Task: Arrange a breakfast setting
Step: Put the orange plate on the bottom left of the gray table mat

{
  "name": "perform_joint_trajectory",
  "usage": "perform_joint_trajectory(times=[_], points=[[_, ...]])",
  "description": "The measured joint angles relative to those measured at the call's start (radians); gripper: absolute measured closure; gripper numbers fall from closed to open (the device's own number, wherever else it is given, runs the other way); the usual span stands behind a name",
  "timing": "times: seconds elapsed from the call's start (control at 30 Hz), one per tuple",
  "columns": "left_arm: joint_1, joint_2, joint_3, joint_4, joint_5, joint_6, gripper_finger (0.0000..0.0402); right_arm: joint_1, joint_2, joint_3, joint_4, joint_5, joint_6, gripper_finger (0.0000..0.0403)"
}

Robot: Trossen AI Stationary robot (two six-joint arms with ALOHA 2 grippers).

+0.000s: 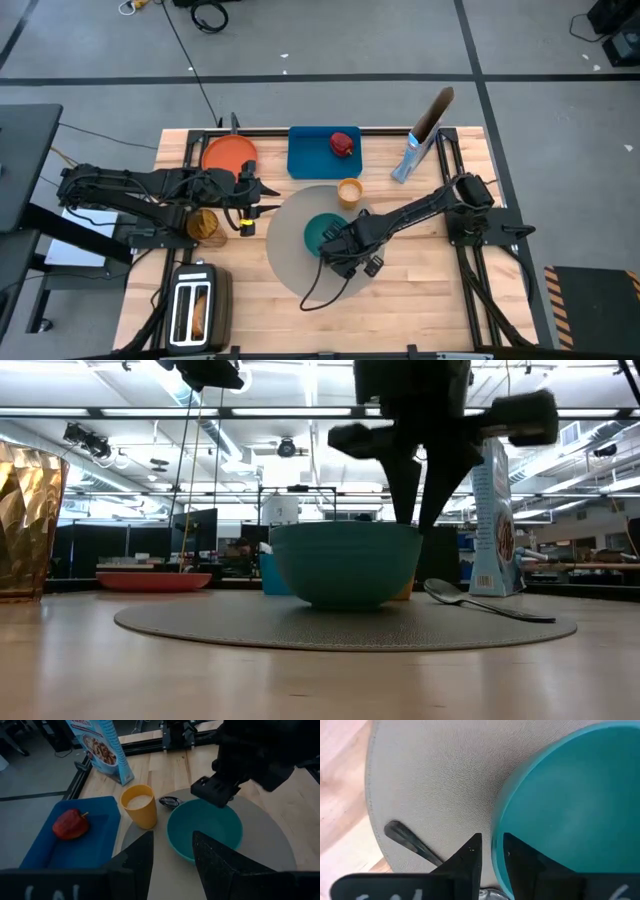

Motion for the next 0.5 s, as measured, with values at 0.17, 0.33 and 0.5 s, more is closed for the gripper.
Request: perform_joint_trajectory(times=[0.17,0.33,0.5], points=[[0.000,0.000,0.000,0.000,0.000,0.000,0.0257,0.019,-0.065,0.000,0.002,0.066,0.042,0.0313],[0.000,0.000,0.000,-0.004,0.000,-0.005,0.0257,0.023,-0.168,0.000,-0.003,0.130,0.164,0.0315],[0.000,0.000,0.000,-0.025,0.003,-0.012,0.0258,-0.006,-0.277,0.000,-0.022,0.129,0.330,0.0316]])
